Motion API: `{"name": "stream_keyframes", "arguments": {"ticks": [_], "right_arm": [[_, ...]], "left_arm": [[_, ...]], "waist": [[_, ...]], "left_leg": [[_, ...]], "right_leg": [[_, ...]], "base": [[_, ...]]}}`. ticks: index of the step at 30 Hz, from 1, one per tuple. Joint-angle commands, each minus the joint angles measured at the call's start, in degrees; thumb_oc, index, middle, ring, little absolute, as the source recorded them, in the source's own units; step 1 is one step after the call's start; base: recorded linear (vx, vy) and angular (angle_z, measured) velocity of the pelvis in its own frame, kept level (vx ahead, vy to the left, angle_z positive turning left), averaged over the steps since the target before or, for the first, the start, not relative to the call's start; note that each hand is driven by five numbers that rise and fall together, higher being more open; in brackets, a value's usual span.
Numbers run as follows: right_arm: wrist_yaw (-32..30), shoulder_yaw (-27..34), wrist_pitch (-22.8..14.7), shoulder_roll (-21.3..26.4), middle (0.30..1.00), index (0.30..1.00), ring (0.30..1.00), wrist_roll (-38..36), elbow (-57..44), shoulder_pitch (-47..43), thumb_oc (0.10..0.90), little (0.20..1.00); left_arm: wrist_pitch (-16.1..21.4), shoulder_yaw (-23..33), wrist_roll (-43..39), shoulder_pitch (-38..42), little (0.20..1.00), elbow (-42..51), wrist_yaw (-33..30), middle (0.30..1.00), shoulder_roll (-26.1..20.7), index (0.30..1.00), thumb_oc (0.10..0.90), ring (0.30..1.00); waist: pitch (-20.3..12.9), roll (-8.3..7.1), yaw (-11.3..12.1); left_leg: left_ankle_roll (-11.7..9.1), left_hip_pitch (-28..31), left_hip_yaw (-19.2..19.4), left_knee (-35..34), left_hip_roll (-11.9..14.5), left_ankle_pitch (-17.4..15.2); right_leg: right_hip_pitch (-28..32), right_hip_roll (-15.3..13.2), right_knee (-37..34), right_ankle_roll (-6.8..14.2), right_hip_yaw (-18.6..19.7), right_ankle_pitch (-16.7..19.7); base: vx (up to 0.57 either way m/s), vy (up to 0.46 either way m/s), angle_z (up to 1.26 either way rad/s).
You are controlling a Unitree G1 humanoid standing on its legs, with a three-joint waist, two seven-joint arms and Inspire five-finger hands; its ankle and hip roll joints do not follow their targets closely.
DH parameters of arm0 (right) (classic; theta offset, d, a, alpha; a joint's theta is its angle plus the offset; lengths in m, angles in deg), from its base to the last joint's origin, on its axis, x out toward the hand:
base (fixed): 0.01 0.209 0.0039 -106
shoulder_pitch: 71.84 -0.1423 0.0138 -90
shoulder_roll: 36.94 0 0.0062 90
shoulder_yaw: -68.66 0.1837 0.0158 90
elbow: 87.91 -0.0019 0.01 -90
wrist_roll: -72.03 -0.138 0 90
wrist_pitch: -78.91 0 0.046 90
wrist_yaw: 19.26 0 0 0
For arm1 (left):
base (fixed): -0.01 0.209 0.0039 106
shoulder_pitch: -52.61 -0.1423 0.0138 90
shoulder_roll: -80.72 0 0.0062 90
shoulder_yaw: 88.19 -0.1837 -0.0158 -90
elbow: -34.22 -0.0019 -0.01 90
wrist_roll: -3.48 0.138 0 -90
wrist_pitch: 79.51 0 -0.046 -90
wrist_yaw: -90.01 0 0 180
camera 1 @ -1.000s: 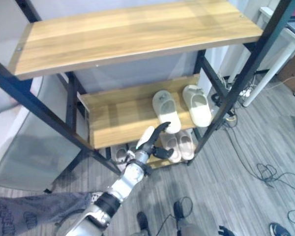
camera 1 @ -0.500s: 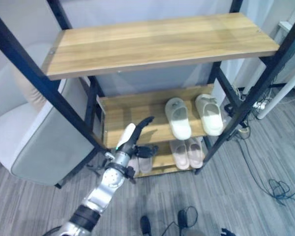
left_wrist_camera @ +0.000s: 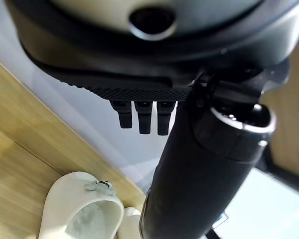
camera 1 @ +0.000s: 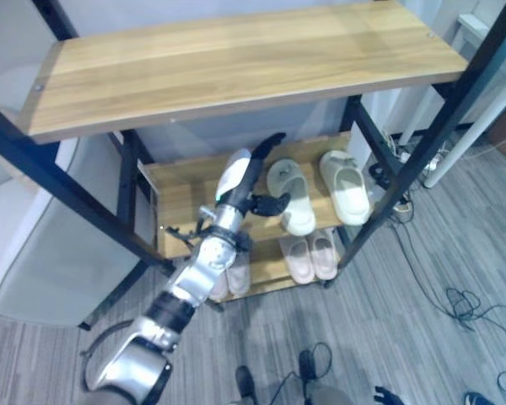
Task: Arrange the slippers neatly on the shoe rack.
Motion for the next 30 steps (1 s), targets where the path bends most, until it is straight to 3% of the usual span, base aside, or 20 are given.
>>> {"name": "stream_keyframes", "arguments": {"ticks": [1,21,22,23,24,30], "right_arm": [[-1.19,-1.91,-0.6,3.69,0.9,0.9,0.9,0.54,0.29,-1.78,0.8,0.9],[-4.44,-5.47,-3.44,5.13,0.9,0.9,0.9,-0.16,-9.0,-4.04,0.8,0.9],[-4.45,-5.46,-3.45,5.11,0.9,0.9,0.9,-0.16,-8.99,-4.05,0.8,0.9],[-4.59,-5.49,-3.48,5.09,0.9,0.9,0.9,-0.18,-9.09,-4.14,0.8,0.9],[-4.68,-5.64,-3.58,5.12,0.9,0.9,0.9,-0.27,-9.33,-4.18,0.8,0.9],[-5.34,-6.92,-4.55,6.01,0.9,0.9,0.9,0.09,-11.52,-5.29,0.8,0.9]], "left_arm": [[2.3,0.7,3.2,13.05,0.9,-4.64,-5.22,0.9,2.83,0.9,0.8,0.9],[-3.28,-6.41,10.41,32.42,0.9,-21.0,-11.29,0.9,1.3,0.9,0.8,0.9],[-3.27,-6.43,10.42,32.45,0.792,-21.02,-11.3,0.792,1.3,0.792,0.728,0.792],[-3.51,-6.75,11.01,32.78,0.488,-21.36,-11.31,0.488,1.38,0.488,0.525,0.488],[-3.9,-7.29,11.87,33.43,0.3,-22.02,-11.4,0.3,1.23,0.3,0.4,0.3],[-7.5,-12.0,19.72,39.7,0.3,-27.9,-12.25,0.3,-0.68,0.3,0.4,0.3]], "waist": [[0.59,0.88,0.54],[5.66,1.27,-1.64],[5.66,1.26,-1.64],[5.78,1.28,-1.69],[5.95,1.37,-1.8],[7.55,1.38,-2.29]], "left_leg": [[-2.44,-0.09,-4.24,-0.31,0.61,-4.5],[-3.03,-6.46,-3.42,-0.31,1.76,-2.79],[-3.03,-6.48,-3.42,-0.31,1.76,-2.78],[-3.04,-6.53,-3.48,-0.31,1.73,-2.84],[-3.07,-6.64,-3.44,-0.31,1.72,-2.84],[-3.23,-7.8,-3.22,-0.31,2.03,-2.58]], "right_leg": [[-2.62,-1.22,3.28,4.61,-1.28,-4.4],[-9.51,-1.38,3.25,4.62,-0.3,-3.09],[-9.53,-1.38,3.26,4.61,-0.3,-3.09],[-9.66,-1.37,3.28,4.58,-0.33,-3.07],[-9.87,-1.34,3.33,4.57,-0.31,-3.06],[-11.28,-1.34,3.38,4.72,0.01,-2.63]], "base": [[0.02,0.001,-0.11],[0.0,-0.006,-0.05],[0.0,0.0,0.0],[0.0,0.0,0.0],[0.0,0.0,0.0],[-0.01,-0.003,-0.01]]}}
